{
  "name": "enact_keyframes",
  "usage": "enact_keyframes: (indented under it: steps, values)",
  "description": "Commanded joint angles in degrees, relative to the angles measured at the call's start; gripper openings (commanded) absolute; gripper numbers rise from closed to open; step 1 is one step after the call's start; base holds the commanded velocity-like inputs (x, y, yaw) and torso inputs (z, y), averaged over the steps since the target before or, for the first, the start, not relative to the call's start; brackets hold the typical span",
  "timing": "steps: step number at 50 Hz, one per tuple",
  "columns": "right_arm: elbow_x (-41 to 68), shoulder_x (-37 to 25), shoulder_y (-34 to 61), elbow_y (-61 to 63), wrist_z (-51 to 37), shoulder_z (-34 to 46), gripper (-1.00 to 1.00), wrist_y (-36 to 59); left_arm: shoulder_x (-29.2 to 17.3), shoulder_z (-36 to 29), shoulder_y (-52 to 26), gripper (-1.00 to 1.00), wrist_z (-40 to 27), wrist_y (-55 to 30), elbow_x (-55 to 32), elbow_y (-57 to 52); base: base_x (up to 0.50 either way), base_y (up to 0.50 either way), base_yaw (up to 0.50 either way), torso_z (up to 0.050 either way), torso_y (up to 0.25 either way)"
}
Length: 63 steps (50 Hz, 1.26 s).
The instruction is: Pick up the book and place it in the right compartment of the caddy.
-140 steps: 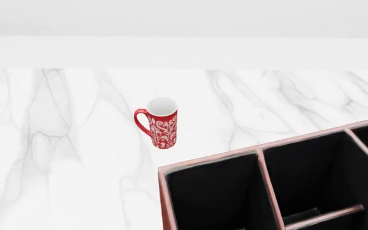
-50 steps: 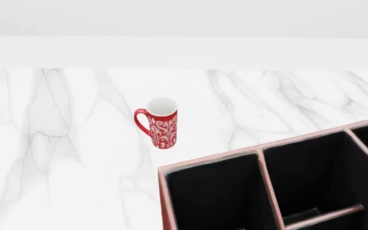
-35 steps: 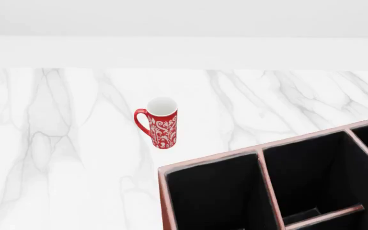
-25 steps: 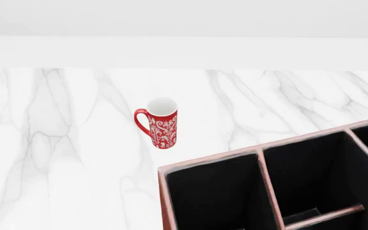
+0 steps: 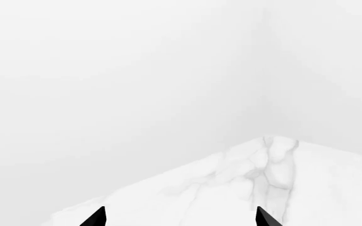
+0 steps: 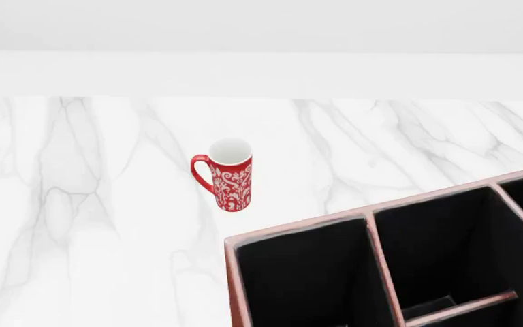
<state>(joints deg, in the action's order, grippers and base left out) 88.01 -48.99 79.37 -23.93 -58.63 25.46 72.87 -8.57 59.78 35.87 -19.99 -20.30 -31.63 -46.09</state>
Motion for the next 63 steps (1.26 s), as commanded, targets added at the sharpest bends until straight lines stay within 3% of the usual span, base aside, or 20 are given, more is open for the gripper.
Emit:
enact_keyframes:
  steps: [1,4,8,13,19,29,43,63]
  values:
    - [-3.81,1.81,2.02,4.78,4.27,-0.39,1.0,-5.92,-13.8,-7.28,-7.25,1.0,-5.93,-15.42,-6.48,-5.79,0.0,0.0,0.0,0.0,0.0]
    - [-4.32,4.47,3.27,5.78,5.63,-0.62,1.0,-8.03,-24.71,-15.06,-20.39,1.0,-11.72,-25.39,-14.7,-6.28,0.0,0.0,0.0,0.0,0.0]
    - [-5.72,7.78,3.5,5.79,8.11,0.37,1.0,-10.13,-31.88,-30.79,-39.06,1.0,-15.13,-31.79,-19.5,-1.52,0.0,0.0,0.0,0.0,0.0]
    - [-10.93,12.85,0.91,7.33,14.1,3.9,1.0,-15.6,-30.22,-53.57,-63.36,1.0,-11.56,-34.29,-16.73,9.33,0.0,0.0,0.0,0.0,0.0]
    - [-14.92,18.22,-1.61,6.66,18.98,6.91,1.0,-20.66,-24.46,-67.26,-77.02,1.0,-5.6,-30.93,-9.98,20.68,0.0,0.0,0.0,0.0,0.0]
    - [-20.09,23.62,-1.94,2.73,22.39,10.64,1.0,-24.99,-18.32,-76.5,-87.24,1.0,-1.14,-27.52,-4.17,32.4,0.0,0.0,0.0,0.0,0.0]
    - [-20.15,26.47,-3.05,6.79,22.42,12.34,1.0,-25.35,-13.54,-83.73,-94.13,1.0,2.92,-25.36,-0.52,39.95,0.0,0.0,0.0,0.0,0.0]
    - [-20.2,27.7,-3.66,9.38,22.75,13.55,1.0,-25.47,-11.06,-86.12,-96.18,1.0,4.42,-23.6,0.31,42.63,0.0,0.0,0.0,0.0,0.0]
